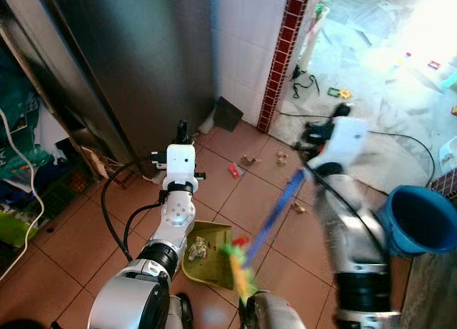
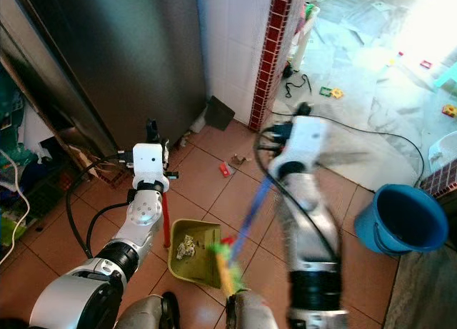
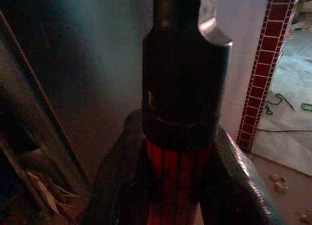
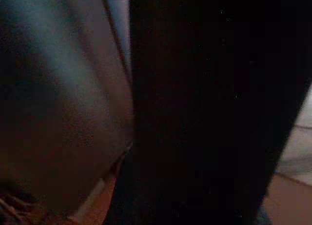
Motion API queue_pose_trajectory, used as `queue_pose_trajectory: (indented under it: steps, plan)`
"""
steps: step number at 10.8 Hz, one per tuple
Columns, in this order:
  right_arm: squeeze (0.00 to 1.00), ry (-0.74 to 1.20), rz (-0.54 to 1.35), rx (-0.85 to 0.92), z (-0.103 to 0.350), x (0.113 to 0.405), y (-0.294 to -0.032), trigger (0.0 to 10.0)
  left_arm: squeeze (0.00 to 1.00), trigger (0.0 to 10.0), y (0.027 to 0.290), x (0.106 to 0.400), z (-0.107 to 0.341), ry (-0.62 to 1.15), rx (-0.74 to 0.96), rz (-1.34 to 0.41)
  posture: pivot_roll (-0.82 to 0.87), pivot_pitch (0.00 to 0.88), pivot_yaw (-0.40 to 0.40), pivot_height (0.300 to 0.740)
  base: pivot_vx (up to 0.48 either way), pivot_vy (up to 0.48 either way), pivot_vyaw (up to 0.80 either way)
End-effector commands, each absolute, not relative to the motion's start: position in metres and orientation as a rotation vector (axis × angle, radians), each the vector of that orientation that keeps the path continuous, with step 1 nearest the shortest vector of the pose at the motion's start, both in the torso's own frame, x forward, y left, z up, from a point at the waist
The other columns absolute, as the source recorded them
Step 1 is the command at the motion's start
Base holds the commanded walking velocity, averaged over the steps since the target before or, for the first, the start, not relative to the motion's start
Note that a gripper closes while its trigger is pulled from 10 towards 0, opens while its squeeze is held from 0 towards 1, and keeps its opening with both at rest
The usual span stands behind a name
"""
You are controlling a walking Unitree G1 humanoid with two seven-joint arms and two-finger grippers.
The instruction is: Sweep floor
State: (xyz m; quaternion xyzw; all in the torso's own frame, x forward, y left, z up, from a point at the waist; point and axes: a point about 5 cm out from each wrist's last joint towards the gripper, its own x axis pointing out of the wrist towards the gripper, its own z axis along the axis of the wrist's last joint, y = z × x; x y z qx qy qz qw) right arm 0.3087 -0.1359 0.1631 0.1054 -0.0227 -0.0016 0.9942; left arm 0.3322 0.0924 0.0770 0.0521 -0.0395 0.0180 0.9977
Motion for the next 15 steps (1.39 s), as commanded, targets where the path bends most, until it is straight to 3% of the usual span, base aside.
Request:
queue_pose_trajectory:
  steps: [1,5,9,11,15]
  plan:
    - [0.00,-0.106,0.027,0.297,0.180,0.311,-0.130,10.0,0.00,10.0,0.089,0.320,0.052,0.049,0.130,0.009,-0.23,0.178,-0.048,0.740,0.000,0.000,0.00]
    - [0.00,-0.172,0.085,0.402,0.212,0.322,-0.134,10.0,0.00,10.0,0.087,0.322,0.052,0.070,0.114,-0.003,-0.23,0.160,-0.045,0.740,0.000,0.000,0.00]
    - [0.00,-0.350,0.072,0.140,0.249,0.332,-0.156,10.0,0.00,10.0,0.098,0.332,0.065,0.018,0.151,0.053,-0.22,0.141,-0.034,0.740,0.000,0.000,0.00]
    - [0.00,-0.332,0.057,0.050,0.231,0.329,-0.159,10.0,0.00,10.0,0.109,0.336,0.079,-0.073,0.124,0.113,-0.19,0.137,-0.035,0.740,0.000,0.000,0.00]
    - [0.00,-0.190,0.005,-0.027,0.168,0.327,-0.154,10.0,0.00,10.0,0.121,0.336,0.080,-0.094,0.191,0.163,-0.15,0.132,-0.014,0.740,0.000,0.000,0.00]
